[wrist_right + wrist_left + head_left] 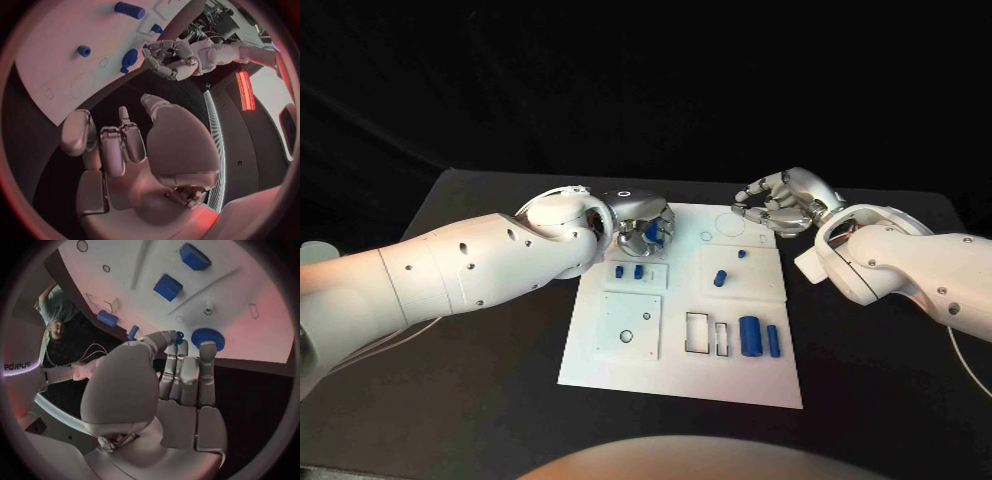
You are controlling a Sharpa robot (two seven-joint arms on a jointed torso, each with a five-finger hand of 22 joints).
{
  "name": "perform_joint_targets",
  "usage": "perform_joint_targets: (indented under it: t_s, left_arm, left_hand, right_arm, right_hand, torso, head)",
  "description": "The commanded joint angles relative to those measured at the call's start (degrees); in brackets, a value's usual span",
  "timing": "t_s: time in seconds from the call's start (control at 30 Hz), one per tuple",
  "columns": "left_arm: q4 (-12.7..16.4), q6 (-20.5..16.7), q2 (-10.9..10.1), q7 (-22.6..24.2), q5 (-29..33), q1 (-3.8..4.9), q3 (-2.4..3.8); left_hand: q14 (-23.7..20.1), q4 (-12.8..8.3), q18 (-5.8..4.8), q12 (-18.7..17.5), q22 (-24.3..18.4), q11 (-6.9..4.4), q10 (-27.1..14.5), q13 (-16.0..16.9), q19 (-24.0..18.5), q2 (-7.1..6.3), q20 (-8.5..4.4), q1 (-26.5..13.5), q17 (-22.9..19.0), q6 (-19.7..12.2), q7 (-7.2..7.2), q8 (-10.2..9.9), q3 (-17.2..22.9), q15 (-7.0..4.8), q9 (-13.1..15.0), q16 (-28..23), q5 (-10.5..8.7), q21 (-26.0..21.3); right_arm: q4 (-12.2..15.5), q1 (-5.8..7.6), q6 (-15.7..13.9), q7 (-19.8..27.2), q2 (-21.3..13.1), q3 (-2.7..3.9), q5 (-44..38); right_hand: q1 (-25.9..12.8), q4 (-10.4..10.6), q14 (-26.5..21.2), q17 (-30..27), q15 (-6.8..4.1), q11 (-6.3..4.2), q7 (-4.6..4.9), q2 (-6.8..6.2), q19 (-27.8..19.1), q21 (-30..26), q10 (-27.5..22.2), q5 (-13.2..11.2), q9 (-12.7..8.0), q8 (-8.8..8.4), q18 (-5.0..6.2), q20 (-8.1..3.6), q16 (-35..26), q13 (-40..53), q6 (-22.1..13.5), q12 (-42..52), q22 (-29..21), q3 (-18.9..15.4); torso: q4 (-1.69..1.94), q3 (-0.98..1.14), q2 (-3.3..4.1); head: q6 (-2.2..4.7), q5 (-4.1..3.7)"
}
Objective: Assemble the parts on the task board
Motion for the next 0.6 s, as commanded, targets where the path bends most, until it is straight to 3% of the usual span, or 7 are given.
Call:
perform_joint_targets:
  t_s: [0.03,0.23,0.47,0.6]
  left_arm:
    - [1.53,-1.08,-1.03,0.51,1.31,0.04,0.25]
    - [3.95,-1.14,-3.94,0.10,1.61,0.05,0.60]
    - [4.30,-0.29,-5.45,-0.78,1.96,0.03,0.64]
    - [4.07,0.34,-5.81,-1.39,2.01,0.01,0.62]
  left_hand:
    - [0.48,-0.34,-1.15,-0.24,-0.06,-0.81,1.35,-0.03,0.18,0.35,-0.05,-0.42,-0.05,0.13,0.24,-0.26,-0.02,0.00,0.06,0.30,0.30,0.11]
    - [0.47,-0.36,-1.16,-0.34,-0.04,-0.80,1.40,-0.07,0.22,0.28,-0.04,-0.52,-0.16,0.06,0.26,-0.43,-0.04,0.01,0.04,0.27,0.29,0.12]
    - [0.41,-0.37,-1.13,-0.45,-0.19,-0.78,1.43,-0.12,0.11,0.23,-0.04,-0.61,-0.38,-0.03,0.28,-0.59,-0.03,0.03,0.02,0.21,0.29,0.05]
    - [0.35,-0.35,-1.10,-0.57,-0.36,-0.74,1.43,-0.17,-0.01,0.22,-0.04,-0.72,-0.55,-0.12,0.33,-0.76,-0.02,0.06,0.00,0.16,0.28,-0.04]
  right_arm:
    - [0.01,-0.05,0.04,0.49,-0.03,0.01,-0.13]
    - [0.00,-0.10,0.03,0.51,-0.13,0.00,-0.13]
    - [0.02,-0.17,0.04,0.53,-0.17,0.00,-0.12]
    - [0.03,-0.24,0.04,0.55,-0.18,0.00,-0.12]
  right_hand:
    - [0.09,0.28,4.07,7.00,0.01,0.05,-0.03,0.36,-0.31,-0.18,-0.36,0.18,-0.09,0.29,1.11,-0.02,-0.27,4.66,-0.27,-0.21,0.05,0.07]
    - [0.09,0.28,4.07,7.00,0.01,0.05,-0.03,0.36,-0.31,-0.18,-0.36,0.18,-0.09,0.29,1.11,-0.02,-0.27,4.66,-0.27,-0.21,0.05,0.07]
    - [0.09,0.28,4.07,7.00,0.01,0.05,-0.03,0.36,-0.31,-0.18,-0.36,0.18,-0.09,0.29,1.11,-0.02,-0.27,4.66,-0.27,-0.21,0.05,0.07]
    - [0.09,0.28,4.07,7.00,0.01,0.05,-0.03,0.36,-0.31,-0.18,-0.36,0.18,-0.09,0.29,1.11,-0.02,-0.27,4.66,-0.27,-0.21,0.05,0.07]
  torso:
    - [0.08,-0.02,-0.01]
    - [0.08,-0.03,-0.01]
    - [0.11,-0.11,0.04]
    - [0.06,-0.05,0.04]
  head:
    - [0.04,-0.02]
    - [0.09,-0.03]
    - [0.06,0.12]
    - [0.02,0.21]
